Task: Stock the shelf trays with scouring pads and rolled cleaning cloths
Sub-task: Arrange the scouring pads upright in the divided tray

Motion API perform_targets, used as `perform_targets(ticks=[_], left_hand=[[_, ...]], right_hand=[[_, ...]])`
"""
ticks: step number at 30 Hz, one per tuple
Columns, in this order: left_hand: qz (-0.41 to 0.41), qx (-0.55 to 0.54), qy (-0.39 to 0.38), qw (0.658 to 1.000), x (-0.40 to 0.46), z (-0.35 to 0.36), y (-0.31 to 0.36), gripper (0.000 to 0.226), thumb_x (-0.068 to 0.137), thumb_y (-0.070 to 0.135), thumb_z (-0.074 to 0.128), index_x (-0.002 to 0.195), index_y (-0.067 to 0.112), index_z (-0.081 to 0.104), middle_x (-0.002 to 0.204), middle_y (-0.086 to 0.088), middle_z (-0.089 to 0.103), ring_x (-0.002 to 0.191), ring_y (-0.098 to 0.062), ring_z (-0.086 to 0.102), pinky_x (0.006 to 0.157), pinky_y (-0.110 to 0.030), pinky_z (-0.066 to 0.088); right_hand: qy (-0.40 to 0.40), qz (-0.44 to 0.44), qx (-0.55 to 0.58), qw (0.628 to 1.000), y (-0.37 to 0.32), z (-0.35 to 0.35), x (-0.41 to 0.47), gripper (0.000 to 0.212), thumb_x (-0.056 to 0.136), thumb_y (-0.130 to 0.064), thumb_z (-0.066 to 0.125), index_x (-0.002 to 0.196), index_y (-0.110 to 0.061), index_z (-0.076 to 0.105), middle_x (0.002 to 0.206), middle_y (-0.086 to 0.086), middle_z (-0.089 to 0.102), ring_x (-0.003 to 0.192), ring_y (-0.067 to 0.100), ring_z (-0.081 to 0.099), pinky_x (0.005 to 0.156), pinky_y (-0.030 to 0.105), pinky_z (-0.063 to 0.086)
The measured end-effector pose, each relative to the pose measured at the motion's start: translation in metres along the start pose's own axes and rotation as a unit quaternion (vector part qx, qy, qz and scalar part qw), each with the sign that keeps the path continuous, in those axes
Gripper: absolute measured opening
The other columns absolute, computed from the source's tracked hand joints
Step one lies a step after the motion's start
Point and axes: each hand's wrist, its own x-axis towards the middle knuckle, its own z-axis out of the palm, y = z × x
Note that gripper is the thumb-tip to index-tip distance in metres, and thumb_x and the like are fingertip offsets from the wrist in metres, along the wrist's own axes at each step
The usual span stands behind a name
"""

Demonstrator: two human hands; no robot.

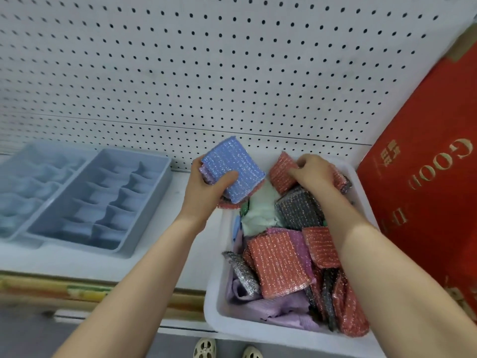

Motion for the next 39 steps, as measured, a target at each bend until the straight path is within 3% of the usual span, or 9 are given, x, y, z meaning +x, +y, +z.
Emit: perform_targets(ticks=[4, 9, 12, 15, 18, 23, 28, 33, 39], left_hand=[[-0.017, -0.049, 0.019, 0.998, -0.007, -0.014, -0.006, 0.06, 0.076, 0.023, 0.079, 0.127, 0.017, 0.048, 0.121, -0.007, 0.065, 0.105, -0.029, 0.067, 0.075, -0.056, 0.058], [-0.029, -0.109, 0.05, 0.992, -0.027, -0.04, -0.012, 0.055, 0.081, 0.019, 0.077, 0.128, 0.019, 0.047, 0.122, -0.013, 0.064, 0.101, -0.042, 0.067, 0.071, -0.063, 0.055], [-0.034, -0.132, 0.062, 0.989, -0.042, -0.061, -0.011, 0.047, 0.088, 0.013, 0.069, 0.127, 0.015, 0.043, 0.122, -0.016, 0.064, 0.09, -0.044, 0.069, 0.066, -0.062, 0.056], [-0.034, -0.149, 0.082, 0.985, -0.051, -0.094, -0.011, 0.053, 0.087, 0.014, 0.071, 0.131, 0.014, 0.042, 0.124, -0.014, 0.063, 0.091, -0.042, 0.069, 0.066, -0.062, 0.056], [-0.025, -0.142, 0.098, 0.985, -0.055, -0.14, -0.011, 0.052, 0.085, 0.016, 0.073, 0.129, 0.015, 0.045, 0.125, -0.012, 0.062, 0.098, -0.041, 0.068, 0.067, -0.062, 0.056], [-0.001, -0.084, 0.11, 0.99, -0.058, -0.24, -0.003, 0.05, 0.085, 0.017, 0.074, 0.126, 0.015, 0.047, 0.118, -0.007, 0.066, 0.104, -0.029, 0.068, 0.068, -0.046, 0.06], [-0.005, -0.049, 0.111, 0.993, -0.046, -0.333, 0.001, 0.051, 0.079, 0.025, 0.08, 0.12, 0.024, 0.05, 0.118, -0.003, 0.067, 0.107, -0.028, 0.067, 0.084, -0.064, 0.053], [0.023, -0.033, 0.113, 0.993, -0.014, -0.369, 0.016, 0.052, 0.078, 0.032, 0.078, 0.121, 0.028, 0.05, 0.123, 0.0, 0.064, 0.111, -0.023, 0.065, 0.086, -0.059, 0.054], [0.035, 0.001, 0.142, 0.989, 0.028, -0.378, 0.025, 0.063, 0.076, 0.036, 0.08, 0.128, 0.022, 0.047, 0.121, 0.003, 0.064, 0.106, -0.012, 0.066, 0.089, -0.043, 0.057]], right_hand=[[0.05, -0.05, 0.146, 0.987, -0.016, -0.002, -0.014, 0.016, 0.086, -0.025, 0.059, 0.101, -0.022, 0.057, 0.079, -0.007, 0.057, 0.076, 0.022, 0.056, 0.069, 0.032, 0.044], [-0.021, -0.097, 0.279, 0.955, -0.037, 0.001, -0.038, 0.024, 0.096, -0.031, 0.057, 0.12, -0.033, 0.052, 0.091, 0.0, 0.066, 0.054, 0.018, 0.065, 0.055, 0.031, 0.053], [-0.079, -0.098, 0.34, 0.932, -0.056, 0.007, -0.055, 0.029, 0.099, -0.02, 0.054, 0.122, -0.03, 0.04, 0.107, -0.005, 0.058, 0.068, 0.023, 0.071, 0.058, 0.034, 0.058], [-0.093, -0.12, 0.338, 0.929, -0.082, 0.016, -0.072, 0.048, 0.09, -0.001, 0.061, 0.124, -0.027, 0.039, 0.105, -0.006, 0.057, 0.084, 0.019, 0.067, 0.065, 0.03, 0.059], [-0.095, -0.119, 0.371, 0.916, -0.119, 0.033, -0.088, 0.053, 0.083, 0.004, 0.066, 0.121, -0.025, 0.042, 0.1, 0.004, 0.063, 0.078, 0.017, 0.064, 0.065, 0.03, 0.057], [-0.081, -0.096, 0.38, 0.916, -0.19, 0.088, -0.12, 0.038, 0.082, -0.001, 0.07, 0.114, -0.014, 0.054, 0.101, 0.012, 0.068, 0.076, 0.019, 0.063, 0.058, 0.024, 0.051], [-0.031, -0.044, 0.412, 0.91, -0.238, 0.15, -0.147, 0.027, 0.083, -0.009, 0.073, 0.106, -0.019, 0.063, 0.09, 0.003, 0.07, 0.068, 0.008, 0.061, 0.055, 0.02, 0.045], [0.029, -0.021, 0.439, 0.898, -0.258, 0.182, -0.158, 0.025, 0.082, -0.013, 0.073, 0.093, -0.031, 0.061, 0.082, 0.004, 0.07, 0.064, 0.013, 0.059, 0.055, 0.026, 0.045], [0.036, -0.027, 0.408, 0.912, -0.277, 0.202, -0.131, 0.025, 0.087, -0.02, 0.069, 0.109, -0.029, 0.061, 0.094, 0.008, 0.068, 0.072, 0.017, 0.064, 0.051, 0.026, 0.049]])
